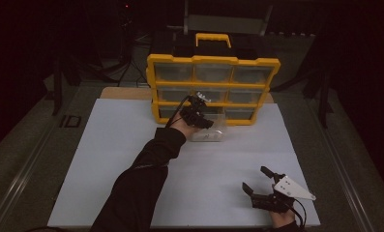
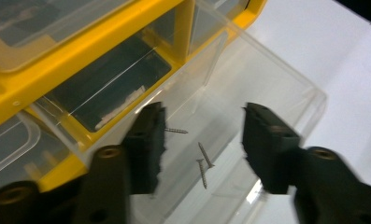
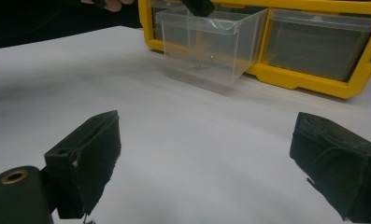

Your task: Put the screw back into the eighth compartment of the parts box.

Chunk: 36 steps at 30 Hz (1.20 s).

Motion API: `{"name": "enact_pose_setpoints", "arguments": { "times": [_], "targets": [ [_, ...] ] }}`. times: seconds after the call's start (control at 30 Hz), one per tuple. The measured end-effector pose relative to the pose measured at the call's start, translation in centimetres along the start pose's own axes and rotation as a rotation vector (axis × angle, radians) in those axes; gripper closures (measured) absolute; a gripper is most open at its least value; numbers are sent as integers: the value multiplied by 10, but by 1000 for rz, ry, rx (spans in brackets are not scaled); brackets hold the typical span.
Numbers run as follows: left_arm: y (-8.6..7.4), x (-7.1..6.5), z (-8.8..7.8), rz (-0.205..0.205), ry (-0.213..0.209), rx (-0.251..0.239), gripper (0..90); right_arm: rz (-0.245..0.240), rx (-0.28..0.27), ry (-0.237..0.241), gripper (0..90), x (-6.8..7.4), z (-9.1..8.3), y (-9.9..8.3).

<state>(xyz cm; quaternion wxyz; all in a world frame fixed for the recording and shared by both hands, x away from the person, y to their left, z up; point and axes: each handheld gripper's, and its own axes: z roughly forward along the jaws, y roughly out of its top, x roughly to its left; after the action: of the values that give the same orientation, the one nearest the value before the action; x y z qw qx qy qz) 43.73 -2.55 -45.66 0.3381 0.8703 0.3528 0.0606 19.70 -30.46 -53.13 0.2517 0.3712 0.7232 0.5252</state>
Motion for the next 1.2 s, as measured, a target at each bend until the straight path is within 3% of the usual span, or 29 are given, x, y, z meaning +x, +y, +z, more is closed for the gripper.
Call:
{"name": "enact_pose_setpoints", "arguments": {
  "times": [0.17,0.43,0.57,0.63,0.77,0.87,1.2],
  "targets": [
    [-2,-5,-12,-2,-12,-29,252,2,3,-2,88,0,0,-1],
    [-8,-7,-35,-25,-26,-69,43,6,-5,-3,88,-1,-2,-1],
    [-12,-9,-44,-21,-64,-97,8,8,-3,-5,88,-2,-3,-2],
    [-15,-12,-48,-5,-46,-108,8,11,-4,-5,88,-2,-2,-2],
    [-23,-19,-50,30,-106,-111,0,8,3,-3,88,-2,-1,-2],
    [-30,-21,-53,47,-119,-123,0,2,1,-7,88,-1,-2,-2],
    [-54,-23,-79,58,-165,-185,0,6,9,-10,88,-1,-1,-2]
  ]
}}
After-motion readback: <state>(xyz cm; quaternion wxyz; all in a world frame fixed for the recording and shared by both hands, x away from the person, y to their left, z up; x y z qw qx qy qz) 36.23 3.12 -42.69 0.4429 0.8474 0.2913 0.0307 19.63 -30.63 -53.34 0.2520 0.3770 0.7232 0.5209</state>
